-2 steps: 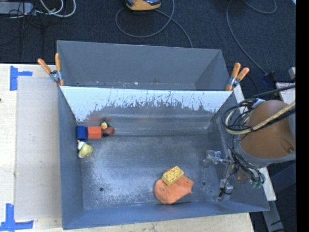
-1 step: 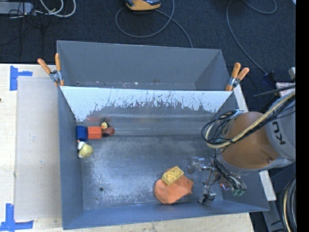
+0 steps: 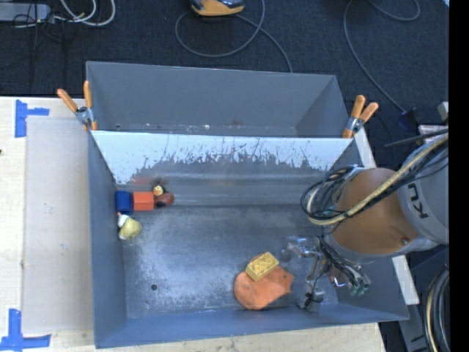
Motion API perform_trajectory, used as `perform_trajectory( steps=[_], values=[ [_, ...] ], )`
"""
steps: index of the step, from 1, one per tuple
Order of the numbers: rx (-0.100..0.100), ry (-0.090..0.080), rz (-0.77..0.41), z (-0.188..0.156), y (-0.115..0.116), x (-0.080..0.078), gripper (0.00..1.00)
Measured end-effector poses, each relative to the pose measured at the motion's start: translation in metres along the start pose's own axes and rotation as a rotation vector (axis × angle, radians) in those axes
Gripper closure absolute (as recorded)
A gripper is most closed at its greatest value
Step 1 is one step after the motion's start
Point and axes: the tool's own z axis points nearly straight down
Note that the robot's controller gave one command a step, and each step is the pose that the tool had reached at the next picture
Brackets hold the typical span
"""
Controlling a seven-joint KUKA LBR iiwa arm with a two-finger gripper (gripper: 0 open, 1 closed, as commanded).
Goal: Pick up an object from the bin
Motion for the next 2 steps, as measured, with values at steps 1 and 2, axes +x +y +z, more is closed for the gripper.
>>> perform_trajectory(
  steps=[1,2],
  values=[
    [0.000,-0.002,-0.076,0.000,0.036,-0.008,0.00],
    [0.000,0.002,0.152,0.002,0.051,0.005,1.00]
  ],
)
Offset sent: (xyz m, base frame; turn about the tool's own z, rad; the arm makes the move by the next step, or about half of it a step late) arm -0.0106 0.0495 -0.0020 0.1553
